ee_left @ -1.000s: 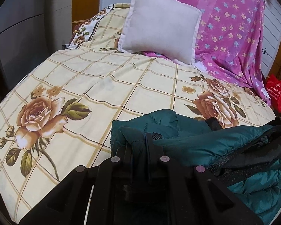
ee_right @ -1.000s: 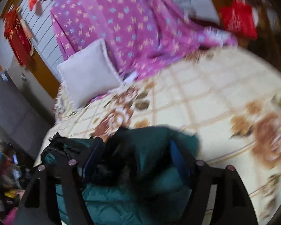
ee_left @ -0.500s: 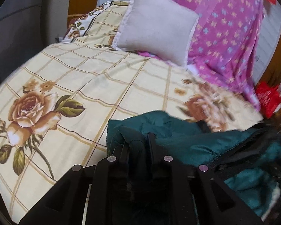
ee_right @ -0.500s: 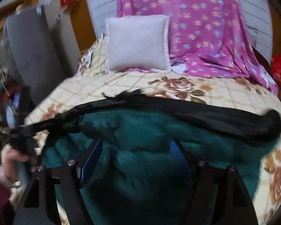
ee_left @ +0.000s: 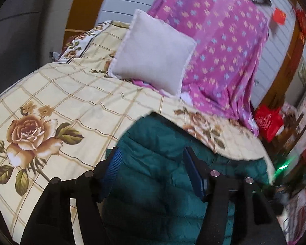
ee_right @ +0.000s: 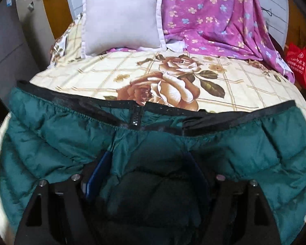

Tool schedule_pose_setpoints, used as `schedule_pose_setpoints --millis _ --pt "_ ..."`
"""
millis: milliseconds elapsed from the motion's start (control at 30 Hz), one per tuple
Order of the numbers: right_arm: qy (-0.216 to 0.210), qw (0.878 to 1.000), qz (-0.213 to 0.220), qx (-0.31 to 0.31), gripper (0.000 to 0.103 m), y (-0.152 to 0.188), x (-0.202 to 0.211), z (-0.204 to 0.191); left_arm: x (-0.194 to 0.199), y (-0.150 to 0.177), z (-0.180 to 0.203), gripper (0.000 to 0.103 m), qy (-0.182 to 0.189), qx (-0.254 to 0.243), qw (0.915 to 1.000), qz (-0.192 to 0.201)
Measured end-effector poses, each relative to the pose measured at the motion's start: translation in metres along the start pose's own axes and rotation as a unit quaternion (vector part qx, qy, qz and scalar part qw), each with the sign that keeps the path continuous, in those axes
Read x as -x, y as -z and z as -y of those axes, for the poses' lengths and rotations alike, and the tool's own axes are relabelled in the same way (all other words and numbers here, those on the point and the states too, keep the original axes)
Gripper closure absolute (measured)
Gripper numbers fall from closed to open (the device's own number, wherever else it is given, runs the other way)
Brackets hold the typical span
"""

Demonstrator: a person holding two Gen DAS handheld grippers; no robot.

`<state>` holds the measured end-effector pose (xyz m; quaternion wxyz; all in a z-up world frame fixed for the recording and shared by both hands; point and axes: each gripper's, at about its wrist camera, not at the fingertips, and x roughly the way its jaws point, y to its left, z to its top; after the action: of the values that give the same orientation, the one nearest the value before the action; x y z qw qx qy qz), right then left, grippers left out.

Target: Fold large clothes

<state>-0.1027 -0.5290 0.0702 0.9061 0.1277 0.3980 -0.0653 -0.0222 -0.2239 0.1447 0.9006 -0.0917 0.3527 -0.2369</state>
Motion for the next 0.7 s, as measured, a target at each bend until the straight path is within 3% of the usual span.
schedule_pose_setpoints --millis 133,300,533,700 --pt "0.021 0.999 0.028 0.008 0.023 -0.001 0.034 0.020 -0.028 0.011 0.019 0.059 -0.036 -0.032 0.9985 -0.026" --pt "0.081 0.996 0.026 0.003 0.023 -0.004 0.040 0.066 -0.062 0.018 0.017 0.059 -0.077 -0.023 0.9953 -0.054" --pt "0.084 0.996 -0.008 -0.038 0.020 0.005 0.001 0.102 -0.090 0.022 0.009 0.059 -0.104 -0.031 0.9905 -0.084" --pt "0.076 0.996 -0.004 -0.055 0.017 0.009 -0.015 0.110 -0.101 0.024 0.012 0.059 -0.119 -0.044 0.9876 -0.092"
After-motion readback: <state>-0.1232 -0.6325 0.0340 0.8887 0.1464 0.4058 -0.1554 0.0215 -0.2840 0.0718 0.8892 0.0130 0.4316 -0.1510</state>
